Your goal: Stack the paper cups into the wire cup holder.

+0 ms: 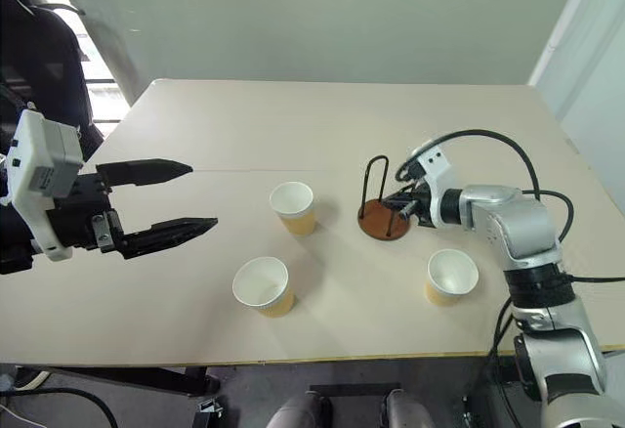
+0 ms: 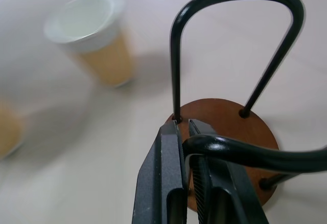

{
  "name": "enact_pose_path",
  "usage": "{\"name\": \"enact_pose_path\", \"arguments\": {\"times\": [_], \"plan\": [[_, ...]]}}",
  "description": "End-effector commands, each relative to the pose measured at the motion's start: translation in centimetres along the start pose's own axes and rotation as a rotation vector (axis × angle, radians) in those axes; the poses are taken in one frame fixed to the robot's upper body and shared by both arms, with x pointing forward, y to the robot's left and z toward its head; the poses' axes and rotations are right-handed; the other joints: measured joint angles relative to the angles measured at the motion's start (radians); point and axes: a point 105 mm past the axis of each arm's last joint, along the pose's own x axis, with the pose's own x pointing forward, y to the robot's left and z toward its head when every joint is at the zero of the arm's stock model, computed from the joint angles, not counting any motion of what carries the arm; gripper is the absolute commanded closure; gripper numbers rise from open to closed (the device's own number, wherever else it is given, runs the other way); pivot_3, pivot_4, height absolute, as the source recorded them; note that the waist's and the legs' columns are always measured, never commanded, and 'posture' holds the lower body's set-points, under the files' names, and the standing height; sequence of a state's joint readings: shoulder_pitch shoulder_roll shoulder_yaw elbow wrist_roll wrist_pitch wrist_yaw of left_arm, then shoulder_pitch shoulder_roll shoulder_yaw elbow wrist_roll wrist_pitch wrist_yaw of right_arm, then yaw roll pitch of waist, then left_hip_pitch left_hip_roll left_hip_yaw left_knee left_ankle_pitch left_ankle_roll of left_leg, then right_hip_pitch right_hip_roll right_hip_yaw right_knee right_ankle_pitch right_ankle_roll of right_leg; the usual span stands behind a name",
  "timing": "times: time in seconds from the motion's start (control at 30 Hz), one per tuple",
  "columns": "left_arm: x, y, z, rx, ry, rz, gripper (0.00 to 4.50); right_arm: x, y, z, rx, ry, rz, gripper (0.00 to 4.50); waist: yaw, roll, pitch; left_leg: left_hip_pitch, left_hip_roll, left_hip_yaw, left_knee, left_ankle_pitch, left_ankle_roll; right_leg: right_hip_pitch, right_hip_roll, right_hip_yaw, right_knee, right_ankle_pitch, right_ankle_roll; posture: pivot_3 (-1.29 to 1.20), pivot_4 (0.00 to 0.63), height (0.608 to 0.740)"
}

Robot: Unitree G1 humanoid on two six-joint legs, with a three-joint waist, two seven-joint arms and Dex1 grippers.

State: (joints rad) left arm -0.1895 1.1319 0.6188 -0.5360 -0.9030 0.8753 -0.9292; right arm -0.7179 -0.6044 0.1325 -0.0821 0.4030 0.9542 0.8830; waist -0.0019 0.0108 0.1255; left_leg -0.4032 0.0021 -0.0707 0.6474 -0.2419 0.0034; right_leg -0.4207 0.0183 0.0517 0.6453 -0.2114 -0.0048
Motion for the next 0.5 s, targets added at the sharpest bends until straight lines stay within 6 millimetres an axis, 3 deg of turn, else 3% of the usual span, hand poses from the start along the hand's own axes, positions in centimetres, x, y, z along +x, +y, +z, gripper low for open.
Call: {"name": "enact_pose_path", "arguments": {"times": [0.03,0.23,0.37,0.5], "plan": [[-0.8,0.0,0.8,0.039,0.007,0.012,0.00,-1.8,3.3,1.5,-0.120,-0.058,0.201,4.49,0.000,0.000,0.000,0.000,0.000,0.000,0.000,0.000,0.000,0.000,0.000,0.000,0.000,0.000,0.000,0.00,0.150,0.740],[-0.4,-0.5,0.6,0.023,0.009,-0.042,0.00,-3.7,8.4,0.2,-0.248,-0.029,0.501,4.49,-0.001,-0.001,0.000,0.000,0.000,0.000,0.000,0.000,0.000,0.001,0.001,0.000,0.000,-0.004,-0.006,0.00,0.150,0.740],[-0.1,-1.5,0.5,0.001,0.021,-0.111,0.00,-3.5,9.0,-0.2,-0.327,-0.031,0.530,4.49,-0.003,-0.002,0.000,0.000,0.000,0.000,0.001,0.002,-0.001,0.001,0.001,0.000,0.000,-0.005,-0.008,0.00,0.150,0.740],[-0.1,-3.8,0.0,-0.043,0.066,-0.259,0.00,-2.9,9.1,-1.0,-0.368,-0.006,0.542,4.49,-0.003,-0.002,0.000,0.000,0.000,0.000,0.001,0.004,0.001,0.001,0.001,0.001,0.000,-0.005,-0.008,0.00,0.150,0.740]]}}
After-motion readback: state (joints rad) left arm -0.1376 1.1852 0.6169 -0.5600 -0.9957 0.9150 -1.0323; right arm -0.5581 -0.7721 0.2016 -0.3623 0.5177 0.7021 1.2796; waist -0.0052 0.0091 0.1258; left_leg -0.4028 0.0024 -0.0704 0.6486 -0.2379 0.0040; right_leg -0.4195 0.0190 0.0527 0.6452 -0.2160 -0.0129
